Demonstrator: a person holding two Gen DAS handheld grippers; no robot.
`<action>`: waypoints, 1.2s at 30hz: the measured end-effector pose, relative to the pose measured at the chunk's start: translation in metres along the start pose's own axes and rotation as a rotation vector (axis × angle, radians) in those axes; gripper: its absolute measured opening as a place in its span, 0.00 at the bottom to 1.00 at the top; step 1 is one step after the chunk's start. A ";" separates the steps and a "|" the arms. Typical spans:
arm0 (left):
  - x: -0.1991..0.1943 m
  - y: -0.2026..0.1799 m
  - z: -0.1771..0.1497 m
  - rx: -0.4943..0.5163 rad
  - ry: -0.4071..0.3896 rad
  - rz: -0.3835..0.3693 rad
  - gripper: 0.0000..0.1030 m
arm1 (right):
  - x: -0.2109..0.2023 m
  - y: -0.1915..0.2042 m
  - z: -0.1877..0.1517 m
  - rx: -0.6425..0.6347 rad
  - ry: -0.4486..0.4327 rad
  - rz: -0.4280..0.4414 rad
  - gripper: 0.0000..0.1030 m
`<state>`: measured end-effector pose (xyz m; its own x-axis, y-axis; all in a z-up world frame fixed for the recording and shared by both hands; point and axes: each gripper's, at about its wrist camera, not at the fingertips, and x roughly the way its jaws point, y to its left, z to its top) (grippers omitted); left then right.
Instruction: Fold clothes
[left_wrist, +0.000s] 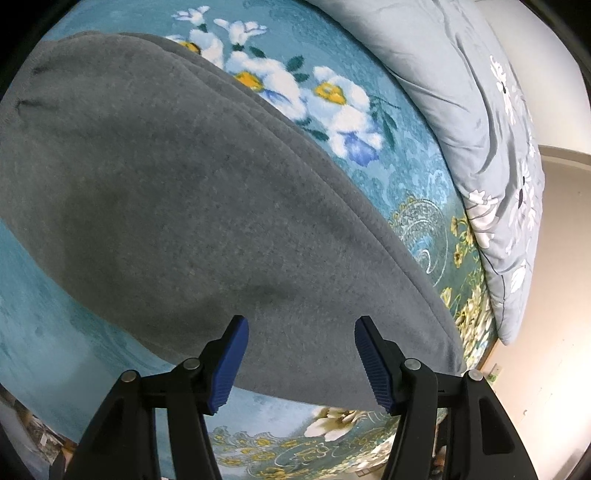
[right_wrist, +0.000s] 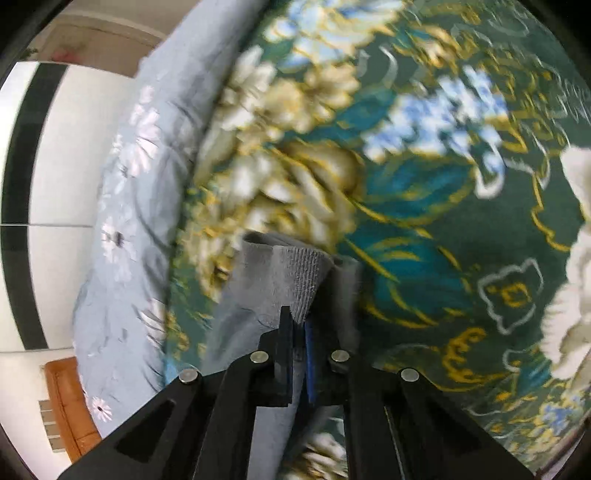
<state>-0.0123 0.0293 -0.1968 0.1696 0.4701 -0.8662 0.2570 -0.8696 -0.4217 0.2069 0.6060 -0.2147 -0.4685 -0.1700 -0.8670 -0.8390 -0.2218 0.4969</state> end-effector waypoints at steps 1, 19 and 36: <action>0.001 0.000 -0.001 -0.002 0.003 0.004 0.62 | 0.005 -0.004 0.000 0.001 0.012 -0.035 0.09; -0.026 0.016 -0.031 -0.084 -0.058 -0.014 0.62 | 0.026 -0.015 0.010 0.090 0.014 0.061 0.14; -0.099 0.099 -0.071 -0.300 -0.252 -0.087 0.62 | -0.030 0.241 -0.183 -1.068 -0.052 0.075 0.13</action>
<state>0.0644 -0.0924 -0.1341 -0.0944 0.4559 -0.8850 0.5332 -0.7276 -0.4316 0.0695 0.3822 -0.0615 -0.5412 -0.1826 -0.8208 -0.1426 -0.9421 0.3036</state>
